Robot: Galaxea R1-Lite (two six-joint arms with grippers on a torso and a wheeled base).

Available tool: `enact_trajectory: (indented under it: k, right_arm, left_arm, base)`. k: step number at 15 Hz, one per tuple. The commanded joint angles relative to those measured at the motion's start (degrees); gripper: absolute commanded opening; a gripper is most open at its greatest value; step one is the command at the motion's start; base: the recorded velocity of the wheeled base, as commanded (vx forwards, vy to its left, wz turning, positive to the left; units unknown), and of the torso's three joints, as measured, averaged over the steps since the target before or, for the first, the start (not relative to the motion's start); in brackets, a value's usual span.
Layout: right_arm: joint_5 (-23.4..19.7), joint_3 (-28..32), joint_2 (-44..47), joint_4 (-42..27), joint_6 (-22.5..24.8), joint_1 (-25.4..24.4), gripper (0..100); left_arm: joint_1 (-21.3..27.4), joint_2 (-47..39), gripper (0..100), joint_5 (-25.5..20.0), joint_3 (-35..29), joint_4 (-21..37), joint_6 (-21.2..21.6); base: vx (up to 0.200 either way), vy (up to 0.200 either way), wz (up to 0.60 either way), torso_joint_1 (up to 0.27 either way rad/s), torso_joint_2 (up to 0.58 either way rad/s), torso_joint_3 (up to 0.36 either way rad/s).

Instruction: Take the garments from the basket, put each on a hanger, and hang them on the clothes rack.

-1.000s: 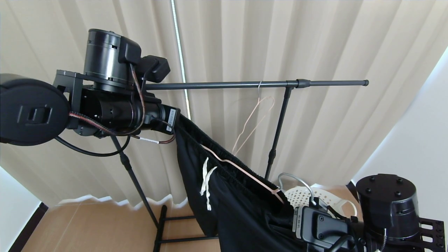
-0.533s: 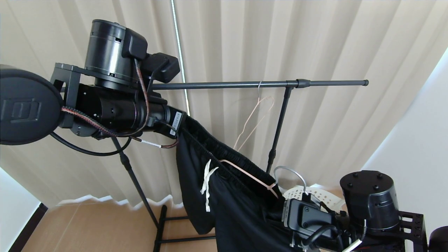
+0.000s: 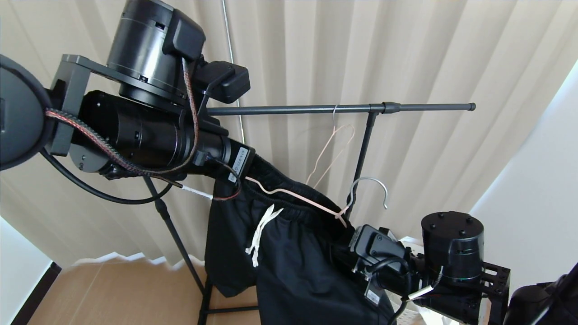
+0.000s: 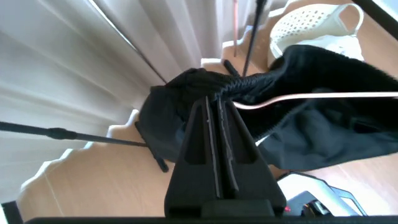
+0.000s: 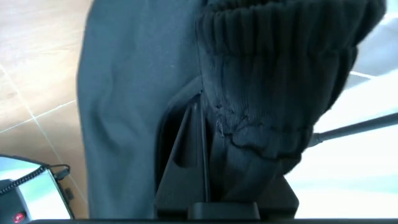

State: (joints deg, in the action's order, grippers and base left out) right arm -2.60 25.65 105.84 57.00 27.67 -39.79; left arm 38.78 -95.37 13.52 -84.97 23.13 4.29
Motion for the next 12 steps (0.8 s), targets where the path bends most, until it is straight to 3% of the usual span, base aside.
enact_trajectory:
  k: [1,4,8,12]
  right_arm:
    - [0.14,-0.16,2.09,0.13,0.01,-0.02,0]
    - [0.4,-1.39,3.59,0.21,0.28,-0.02,0]
    - [0.05,-3.5,3.06,0.21,4.23,0.06,0]
    - [0.4,-2.8,3.41,0.21,4.5,0.33,0]
  left_arm:
    - [1.56,-0.08,0,-0.07,-0.11,0.69,-0.95]
    - [2.18,-0.08,0,-0.07,-2.83,1.4,-2.97]
    - [-3.09,-0.26,0,-0.25,-8.37,2.27,-2.88]
    - [-3.36,0.01,0,-0.42,-9.43,3.51,-2.71]
  base:
    - [0.0,0.0,0.0,0.0,0.0,0.0]
    - [0.0,0.0,0.0,0.0,0.0,0.0]
    - [0.0,0.0,0.0,0.0,0.0,0.0]
    - [0.0,0.0,0.0,0.0,0.0,0.0]
